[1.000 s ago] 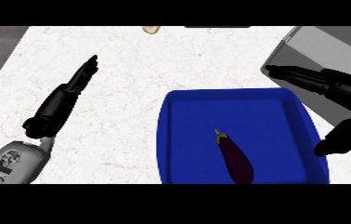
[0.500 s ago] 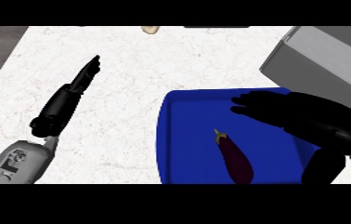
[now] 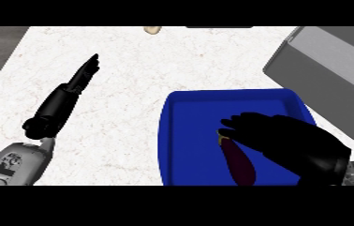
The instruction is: Pick the eggplant from the tray and place it in the cardboard box
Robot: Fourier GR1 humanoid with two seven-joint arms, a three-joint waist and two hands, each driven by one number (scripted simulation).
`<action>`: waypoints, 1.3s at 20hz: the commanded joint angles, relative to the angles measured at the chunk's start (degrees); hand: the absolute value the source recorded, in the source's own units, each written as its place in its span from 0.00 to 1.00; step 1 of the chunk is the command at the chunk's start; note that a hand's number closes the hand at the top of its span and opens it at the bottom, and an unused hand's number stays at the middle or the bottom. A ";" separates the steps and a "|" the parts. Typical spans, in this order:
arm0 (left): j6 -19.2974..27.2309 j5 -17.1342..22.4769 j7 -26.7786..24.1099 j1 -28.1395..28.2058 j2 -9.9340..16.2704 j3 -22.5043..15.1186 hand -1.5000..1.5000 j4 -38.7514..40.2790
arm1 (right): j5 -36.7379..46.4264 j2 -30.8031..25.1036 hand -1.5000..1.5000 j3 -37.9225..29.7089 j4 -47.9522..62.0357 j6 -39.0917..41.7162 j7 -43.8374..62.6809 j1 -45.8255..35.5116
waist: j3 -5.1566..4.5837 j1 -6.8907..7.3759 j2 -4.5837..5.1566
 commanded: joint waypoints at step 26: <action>-8.82 -9.00 1.15 4.01 -8.70 9.50 0.50 -2.71 | 31.83 12.27 0.00 4.04 17.16 -6.91 -15.96 4.65 | 0.05 0.32 0.14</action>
